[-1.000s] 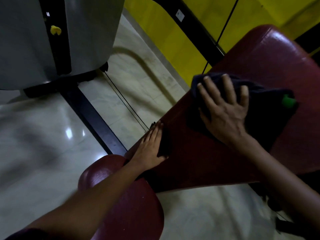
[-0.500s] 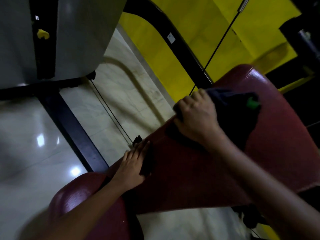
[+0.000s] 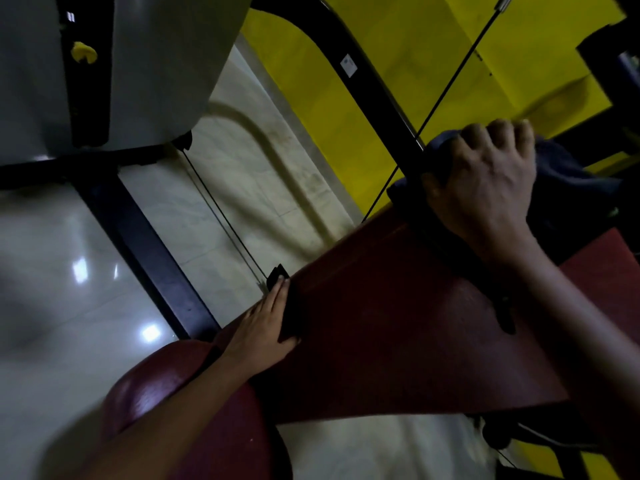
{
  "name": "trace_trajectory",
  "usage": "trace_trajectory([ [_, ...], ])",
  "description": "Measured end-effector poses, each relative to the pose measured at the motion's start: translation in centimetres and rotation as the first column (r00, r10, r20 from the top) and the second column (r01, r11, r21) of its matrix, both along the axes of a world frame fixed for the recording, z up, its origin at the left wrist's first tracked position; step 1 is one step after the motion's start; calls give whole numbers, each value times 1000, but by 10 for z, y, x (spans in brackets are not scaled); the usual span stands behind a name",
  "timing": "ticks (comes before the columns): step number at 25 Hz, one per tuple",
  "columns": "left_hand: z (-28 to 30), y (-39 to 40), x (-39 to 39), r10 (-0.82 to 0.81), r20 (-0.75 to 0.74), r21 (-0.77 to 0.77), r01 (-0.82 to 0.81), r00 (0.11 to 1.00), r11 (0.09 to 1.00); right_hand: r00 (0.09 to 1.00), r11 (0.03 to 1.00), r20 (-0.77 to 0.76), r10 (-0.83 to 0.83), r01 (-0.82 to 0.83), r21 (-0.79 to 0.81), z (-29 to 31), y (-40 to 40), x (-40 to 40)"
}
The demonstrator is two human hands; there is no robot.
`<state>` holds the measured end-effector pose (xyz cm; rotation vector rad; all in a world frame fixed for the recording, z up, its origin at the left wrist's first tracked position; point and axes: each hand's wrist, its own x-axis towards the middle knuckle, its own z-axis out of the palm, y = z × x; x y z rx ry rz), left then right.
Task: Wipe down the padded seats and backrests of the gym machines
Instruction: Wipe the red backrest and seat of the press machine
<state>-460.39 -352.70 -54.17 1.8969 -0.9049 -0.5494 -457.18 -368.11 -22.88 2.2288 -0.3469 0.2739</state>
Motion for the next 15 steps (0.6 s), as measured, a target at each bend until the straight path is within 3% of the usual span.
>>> trace_trajectory([
  [6,-18,-2,2,-23,23,11,22,999,1000,972,999,-231,40,-35,26,-89,36,-10],
  [10,-35,-2,9,-42,10,-58,43,999,997,861,996,-504,75,-43,75,-167,54,-19],
  [12,-46,1,10,-63,12,-71,63,998,995,876,993,-468,118,-114,36,-169,51,-24],
  [15,-47,1,3,-77,-11,-10,77,997,997,974,988,-188,128,-142,-63,-141,43,-37],
])
